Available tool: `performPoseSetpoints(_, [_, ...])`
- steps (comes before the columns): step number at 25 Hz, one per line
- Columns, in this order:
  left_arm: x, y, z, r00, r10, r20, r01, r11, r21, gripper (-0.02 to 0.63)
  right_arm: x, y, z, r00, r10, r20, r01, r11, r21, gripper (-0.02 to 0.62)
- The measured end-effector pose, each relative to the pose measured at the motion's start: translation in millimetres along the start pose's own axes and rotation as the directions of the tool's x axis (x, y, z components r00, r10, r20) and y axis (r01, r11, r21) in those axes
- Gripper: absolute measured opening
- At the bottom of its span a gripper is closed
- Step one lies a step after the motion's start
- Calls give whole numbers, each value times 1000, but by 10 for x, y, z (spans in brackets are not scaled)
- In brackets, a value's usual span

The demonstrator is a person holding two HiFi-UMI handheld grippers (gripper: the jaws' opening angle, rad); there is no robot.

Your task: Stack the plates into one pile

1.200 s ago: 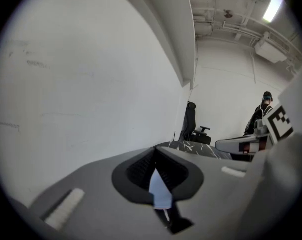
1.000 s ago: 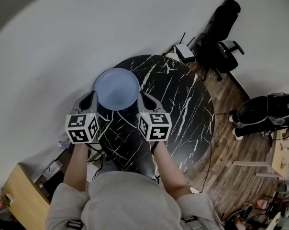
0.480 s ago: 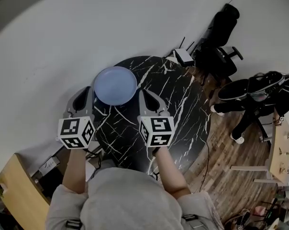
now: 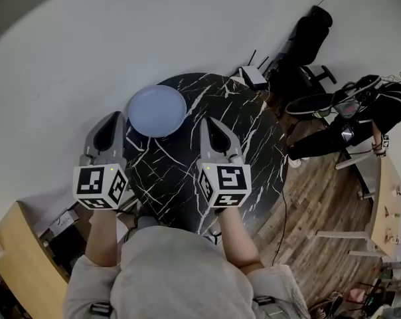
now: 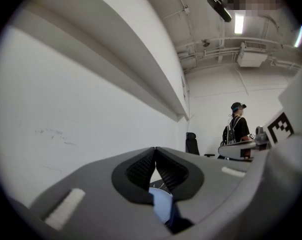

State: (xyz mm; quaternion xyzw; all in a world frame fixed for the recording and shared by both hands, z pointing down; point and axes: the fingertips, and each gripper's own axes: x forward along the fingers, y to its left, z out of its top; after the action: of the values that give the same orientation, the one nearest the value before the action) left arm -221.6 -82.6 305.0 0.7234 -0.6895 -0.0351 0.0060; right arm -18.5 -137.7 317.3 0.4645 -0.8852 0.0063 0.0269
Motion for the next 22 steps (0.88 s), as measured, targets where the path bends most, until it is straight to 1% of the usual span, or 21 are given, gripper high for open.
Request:
performPoseSetpoints(3, [-64, -76, 76, 1000, 2, 29, -2, 1000, 8, 60, -108, -41, 73, 1000, -9, 26, 9, 1000, -10, 3])
performPoseSetpoints(6, [-108, -153, 118, 999, 2, 52, -3, 999, 36, 60, -210, -84, 129, 999, -16, 51, 17, 1000, -13, 3])
performPoseSetpoints(22, [-164, -560, 266, 996, -24, 85, 20, 999, 48, 60, -582, -299, 399, 991, -24, 135, 30, 999, -42, 3])
